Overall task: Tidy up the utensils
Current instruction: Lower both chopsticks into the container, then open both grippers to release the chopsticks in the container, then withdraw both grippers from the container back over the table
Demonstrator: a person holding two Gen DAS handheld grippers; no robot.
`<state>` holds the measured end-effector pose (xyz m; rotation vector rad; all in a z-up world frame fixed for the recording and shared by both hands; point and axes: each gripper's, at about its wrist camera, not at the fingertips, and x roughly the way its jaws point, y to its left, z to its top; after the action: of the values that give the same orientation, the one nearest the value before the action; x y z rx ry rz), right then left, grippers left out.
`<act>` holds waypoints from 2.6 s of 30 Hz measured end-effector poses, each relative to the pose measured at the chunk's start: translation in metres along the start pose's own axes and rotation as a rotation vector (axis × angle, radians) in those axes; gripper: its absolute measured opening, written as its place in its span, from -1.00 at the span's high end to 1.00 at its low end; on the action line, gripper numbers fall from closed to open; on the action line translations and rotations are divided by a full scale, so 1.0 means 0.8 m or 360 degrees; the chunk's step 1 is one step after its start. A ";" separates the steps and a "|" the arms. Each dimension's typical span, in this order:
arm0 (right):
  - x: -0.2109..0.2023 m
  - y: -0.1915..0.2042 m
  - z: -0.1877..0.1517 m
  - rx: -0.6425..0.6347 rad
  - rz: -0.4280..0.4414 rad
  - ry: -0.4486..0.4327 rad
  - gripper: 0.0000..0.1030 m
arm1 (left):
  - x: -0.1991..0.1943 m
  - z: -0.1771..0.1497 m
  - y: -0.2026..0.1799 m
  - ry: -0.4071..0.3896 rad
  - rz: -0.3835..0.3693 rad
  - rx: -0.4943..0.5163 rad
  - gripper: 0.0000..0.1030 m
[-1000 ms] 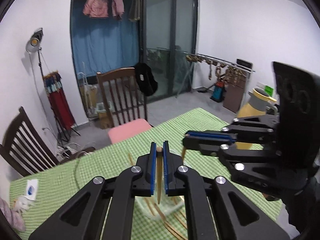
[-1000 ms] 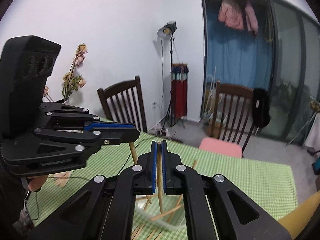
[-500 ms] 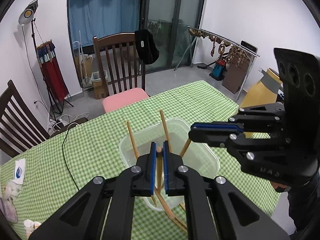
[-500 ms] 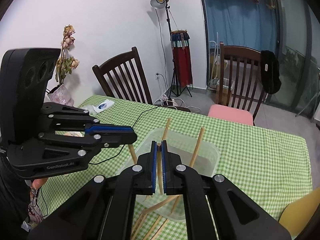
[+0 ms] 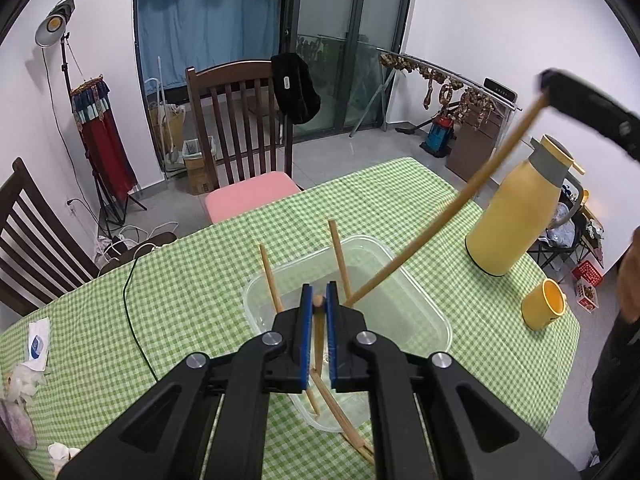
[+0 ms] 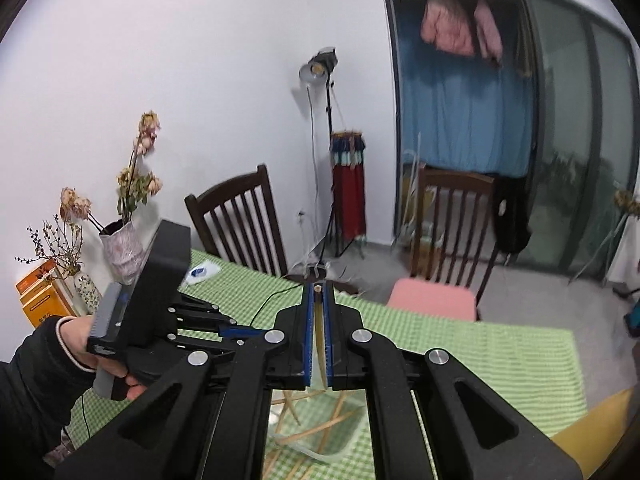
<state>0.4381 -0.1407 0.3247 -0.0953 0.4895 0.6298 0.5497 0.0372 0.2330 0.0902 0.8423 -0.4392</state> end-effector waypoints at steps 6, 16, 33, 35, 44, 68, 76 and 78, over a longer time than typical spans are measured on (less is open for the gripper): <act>-0.005 -0.004 -0.021 -0.0047 -0.0074 0.0127 0.91 | -0.020 -0.003 -0.017 -0.0022 0.0000 0.0026 0.92; 0.106 -0.043 -0.069 0.0120 -0.0064 0.0478 0.91 | 0.010 0.004 -0.019 0.0074 0.0015 0.0004 0.92; 0.182 -0.094 -0.054 0.0299 -0.0288 0.0380 -0.01 | 0.055 0.047 0.047 0.0019 0.0153 -0.0222 0.39; 0.165 -0.091 -0.051 0.0267 -0.0311 0.0349 -0.01 | 0.029 0.044 0.046 -0.0021 0.0162 -0.0233 0.33; 0.063 -0.061 -0.068 0.0119 -0.0373 0.0304 -0.15 | -0.086 -0.005 0.014 -0.0183 0.0172 -0.0199 0.11; -0.120 0.120 -0.367 -0.0041 -0.0533 0.0071 -0.36 | -0.164 -0.450 -0.177 -0.0543 0.0777 -0.0264 -0.75; -0.141 0.163 -0.446 -0.0025 -0.0556 0.0122 -0.36 | -0.172 -0.528 -0.217 -0.0553 0.0853 -0.0226 -0.79; -0.152 0.167 -0.464 -0.0023 -0.0598 0.0139 -0.36 | -0.173 -0.535 -0.224 -0.0548 0.0864 -0.0178 -0.79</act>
<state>0.1224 -0.1844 0.0619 -0.2233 0.5347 0.2617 0.0951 0.0285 0.0663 0.1306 0.4722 0.1041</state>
